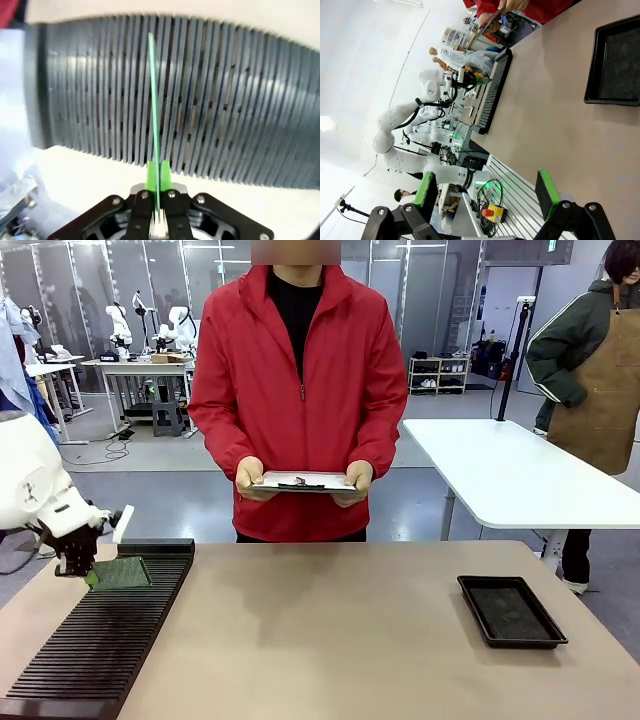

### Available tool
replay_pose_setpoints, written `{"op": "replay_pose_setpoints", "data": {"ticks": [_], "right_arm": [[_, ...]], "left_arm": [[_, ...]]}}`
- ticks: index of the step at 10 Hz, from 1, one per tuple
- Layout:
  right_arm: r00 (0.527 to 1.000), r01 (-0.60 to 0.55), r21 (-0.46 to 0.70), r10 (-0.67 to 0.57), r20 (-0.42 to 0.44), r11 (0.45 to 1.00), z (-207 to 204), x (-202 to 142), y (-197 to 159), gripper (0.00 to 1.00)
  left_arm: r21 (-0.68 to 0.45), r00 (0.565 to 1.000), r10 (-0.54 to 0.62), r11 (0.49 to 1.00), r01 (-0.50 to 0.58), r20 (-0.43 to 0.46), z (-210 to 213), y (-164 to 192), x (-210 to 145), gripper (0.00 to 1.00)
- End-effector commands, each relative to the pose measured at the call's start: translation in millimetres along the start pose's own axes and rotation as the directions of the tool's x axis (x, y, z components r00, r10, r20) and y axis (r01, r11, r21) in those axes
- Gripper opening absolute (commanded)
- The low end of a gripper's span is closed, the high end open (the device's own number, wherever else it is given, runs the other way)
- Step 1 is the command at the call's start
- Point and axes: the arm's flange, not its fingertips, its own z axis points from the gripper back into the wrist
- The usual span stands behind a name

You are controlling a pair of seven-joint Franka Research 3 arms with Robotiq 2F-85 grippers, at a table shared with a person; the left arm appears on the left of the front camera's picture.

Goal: Inspect the PCB.
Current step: Pick up the Blank PCB and present it to the human.

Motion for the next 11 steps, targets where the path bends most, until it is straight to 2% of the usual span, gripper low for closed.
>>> {"op": "replay_pose_setpoints", "data": {"ticks": [1,3,4,7,9,10,11], "right_arm": [[1.0,0.001,0.002,-0.001,0.004,1.0,1,0,1,1.0],[1.0,0.001,0.002,-0.001,0.004,1.0,1,0,1,1.0],[1.0,0.001,0.002,-0.001,0.004,1.0,1,0,1,1.0],[1.0,0.001,0.002,-0.001,0.004,1.0,1,0,1,1.0],[1.0,0.001,0.002,-0.001,0.004,1.0,1,0,1,1.0],[1.0,0.001,0.002,-0.001,0.004,1.0,1,0,1,1.0],[1.0,0.001,0.002,-0.001,0.004,1.0,1,0,1,1.0]], "left_arm": [[-0.009,0.995,0.064,0.998,-0.063,0.078,36,-3,-12,0.0],[-0.058,0.984,0.132,0.99,-0.125,0.124,46,-9,-21,0.0],[-0.144,0.964,0.187,0.976,-0.161,0.19,49,-12,-25,0.0],[-0.407,0.813,0.448,0.866,-0.291,0.373,30,-17,-31,0.0],[-0.447,0.764,0.502,0.838,-0.313,0.405,16,-27,-28,0.0],[-0.445,0.766,0.504,0.837,-0.319,0.398,13,-30,-29,0.0],[-0.344,0.798,0.479,0.866,-0.363,0.366,15,-34,-27,0.0]]}}
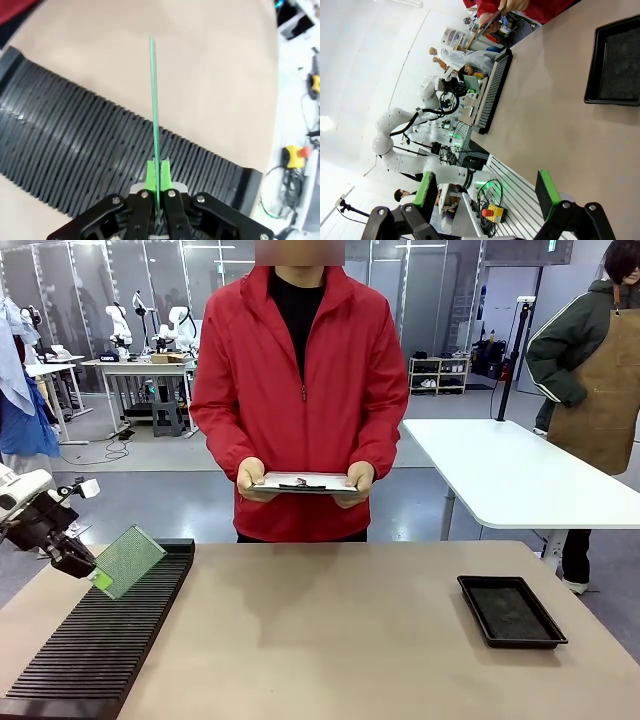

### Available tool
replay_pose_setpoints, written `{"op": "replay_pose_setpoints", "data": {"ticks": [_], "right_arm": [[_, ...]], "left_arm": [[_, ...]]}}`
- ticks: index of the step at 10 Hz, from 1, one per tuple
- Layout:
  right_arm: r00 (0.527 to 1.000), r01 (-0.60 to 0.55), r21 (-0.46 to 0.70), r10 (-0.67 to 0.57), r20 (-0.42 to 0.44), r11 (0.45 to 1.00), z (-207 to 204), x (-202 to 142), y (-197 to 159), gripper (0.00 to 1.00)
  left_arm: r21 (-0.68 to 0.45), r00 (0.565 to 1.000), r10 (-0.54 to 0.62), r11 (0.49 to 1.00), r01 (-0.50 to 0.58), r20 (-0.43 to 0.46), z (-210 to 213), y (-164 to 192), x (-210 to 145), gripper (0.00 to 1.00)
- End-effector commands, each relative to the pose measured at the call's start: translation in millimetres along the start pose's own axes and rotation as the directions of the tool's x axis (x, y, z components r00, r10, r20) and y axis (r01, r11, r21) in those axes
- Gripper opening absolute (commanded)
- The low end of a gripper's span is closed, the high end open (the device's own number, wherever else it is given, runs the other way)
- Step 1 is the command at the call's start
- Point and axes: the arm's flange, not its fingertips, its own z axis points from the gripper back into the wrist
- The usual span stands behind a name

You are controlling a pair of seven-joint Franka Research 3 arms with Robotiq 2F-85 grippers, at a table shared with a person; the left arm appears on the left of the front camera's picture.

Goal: Inspect the PCB.
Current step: Pick up the Blank PCB and present it to the human.

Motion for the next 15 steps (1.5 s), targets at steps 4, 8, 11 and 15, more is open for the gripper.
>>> {"op": "replay_pose_setpoints", "data": {"ticks": [4,8,11,15], "right_arm": [[1.0,0.001,0.002,-0.001,0.005,1.0,1,0,1,1.0],[1.0,0.001,0.002,-0.001,0.005,1.0,1,0,1,1.0],[1.0,0.001,0.002,-0.001,0.005,1.0,1,0,1,1.0],[1.0,0.001,0.002,-0.001,0.005,1.0,1,0,1,1.0]], "left_arm": [[-0.03,1.0,-0.002,1.0,0.002,0.001,-1,-3,1,0.0],[-0.453,0.931,0.317,0.867,-0.207,0.18,-9,24,7,0.03],[-0.644,0.823,0.529,0.707,-0.292,0.207,-39,39,16,0.03],[-0.735,0.687,0.711,0.545,-0.402,0.151,-65,51,37,0.03]]}}
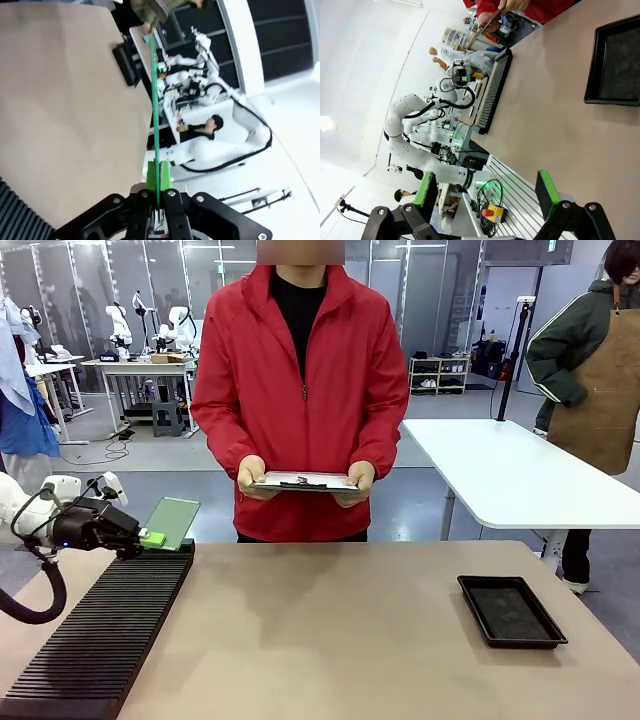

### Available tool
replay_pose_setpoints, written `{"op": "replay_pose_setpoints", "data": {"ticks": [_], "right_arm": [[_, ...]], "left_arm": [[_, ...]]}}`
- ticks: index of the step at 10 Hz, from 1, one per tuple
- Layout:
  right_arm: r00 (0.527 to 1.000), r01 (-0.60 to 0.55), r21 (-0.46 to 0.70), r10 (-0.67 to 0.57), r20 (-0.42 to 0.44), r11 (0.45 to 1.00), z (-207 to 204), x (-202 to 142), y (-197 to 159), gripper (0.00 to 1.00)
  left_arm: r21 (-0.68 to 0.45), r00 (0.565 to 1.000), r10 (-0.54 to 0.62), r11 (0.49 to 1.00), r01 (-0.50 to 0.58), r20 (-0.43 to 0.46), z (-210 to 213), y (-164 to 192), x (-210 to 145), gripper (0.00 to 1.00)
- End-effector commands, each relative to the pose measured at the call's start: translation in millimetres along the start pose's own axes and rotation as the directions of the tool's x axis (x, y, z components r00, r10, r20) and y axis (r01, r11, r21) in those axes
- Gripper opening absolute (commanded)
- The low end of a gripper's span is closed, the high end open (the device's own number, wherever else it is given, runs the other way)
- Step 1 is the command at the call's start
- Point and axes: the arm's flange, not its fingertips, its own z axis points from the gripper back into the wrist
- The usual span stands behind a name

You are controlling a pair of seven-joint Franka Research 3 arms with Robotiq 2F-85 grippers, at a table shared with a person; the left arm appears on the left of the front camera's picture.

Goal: Inspect the PCB.
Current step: Pick up the Blank PCB and present it to the human.

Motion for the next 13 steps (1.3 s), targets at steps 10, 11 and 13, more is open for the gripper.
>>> {"op": "replay_pose_setpoints", "data": {"ticks": [10,11,13], "right_arm": [[1.0,0.001,0.002,-0.001,0.005,1.0,1,0,1,1.0],[1.0,0.001,0.002,-0.001,0.005,1.0,1,0,1,1.0],[1.0,0.001,0.002,-0.001,0.005,1.0,1,0,1,1.0]], "left_arm": [[-0.093,0.976,0.212,0.974,-0.206,0.048,-29,24,48,0.03],[-0.07,0.973,0.224,0.973,-0.22,0.05,-31,28,40,0.03],[-0.07,0.973,0.224,0.973,-0.22,0.05,-31,28,40,0.03]]}}
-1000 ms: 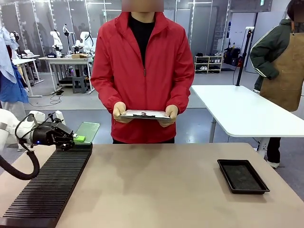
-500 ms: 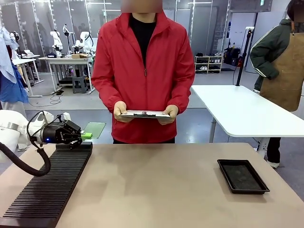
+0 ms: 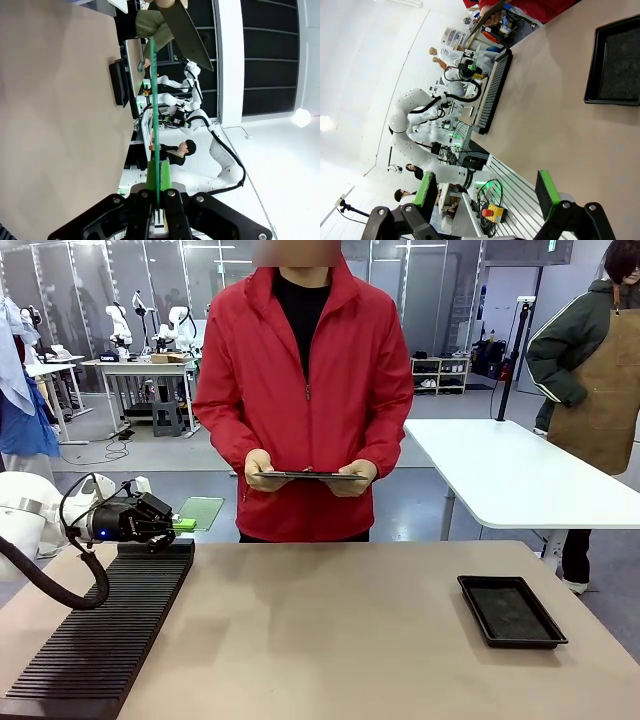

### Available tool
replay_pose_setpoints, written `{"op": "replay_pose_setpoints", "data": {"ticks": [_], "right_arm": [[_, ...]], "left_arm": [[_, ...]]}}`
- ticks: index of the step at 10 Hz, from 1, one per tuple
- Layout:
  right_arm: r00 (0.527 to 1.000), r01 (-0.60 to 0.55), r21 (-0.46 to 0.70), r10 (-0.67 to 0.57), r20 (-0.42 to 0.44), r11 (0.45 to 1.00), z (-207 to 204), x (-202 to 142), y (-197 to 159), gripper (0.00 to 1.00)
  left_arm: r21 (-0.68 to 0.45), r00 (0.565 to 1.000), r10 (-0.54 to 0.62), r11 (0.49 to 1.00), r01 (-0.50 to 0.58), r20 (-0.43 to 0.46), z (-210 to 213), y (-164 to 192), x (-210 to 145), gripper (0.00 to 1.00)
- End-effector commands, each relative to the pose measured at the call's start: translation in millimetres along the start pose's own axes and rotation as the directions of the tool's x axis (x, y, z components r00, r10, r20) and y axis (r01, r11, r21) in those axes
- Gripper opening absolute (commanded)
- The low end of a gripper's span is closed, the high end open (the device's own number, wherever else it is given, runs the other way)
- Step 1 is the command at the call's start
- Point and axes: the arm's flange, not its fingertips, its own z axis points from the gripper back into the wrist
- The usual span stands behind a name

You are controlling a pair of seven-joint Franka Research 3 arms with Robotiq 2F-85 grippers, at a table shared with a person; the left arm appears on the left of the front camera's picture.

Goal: Inspect the PCB.
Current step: Pick up the Blank PCB and present it to the human, then release the Blank PCB you were holding.

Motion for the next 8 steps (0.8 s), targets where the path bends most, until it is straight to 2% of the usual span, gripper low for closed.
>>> {"op": "replay_pose_setpoints", "data": {"ticks": [1,8], "right_arm": [[1.0,0.001,0.002,-0.001,0.005,1.0,1.0,-0.3,1.1,1.0],[1.0,0.001,0.002,-0.001,0.005,1.0,1.0,-0.3,1.1,1.0]], "left_arm": [[-0.002,1.0,0.002,1.0,-0.002,-0.002,-1.2,-0.1,-0.9,0.03],[-0.002,1.0,0.002,1.0,-0.002,-0.002,-1.2,-0.1,-0.9,0.03]]}}
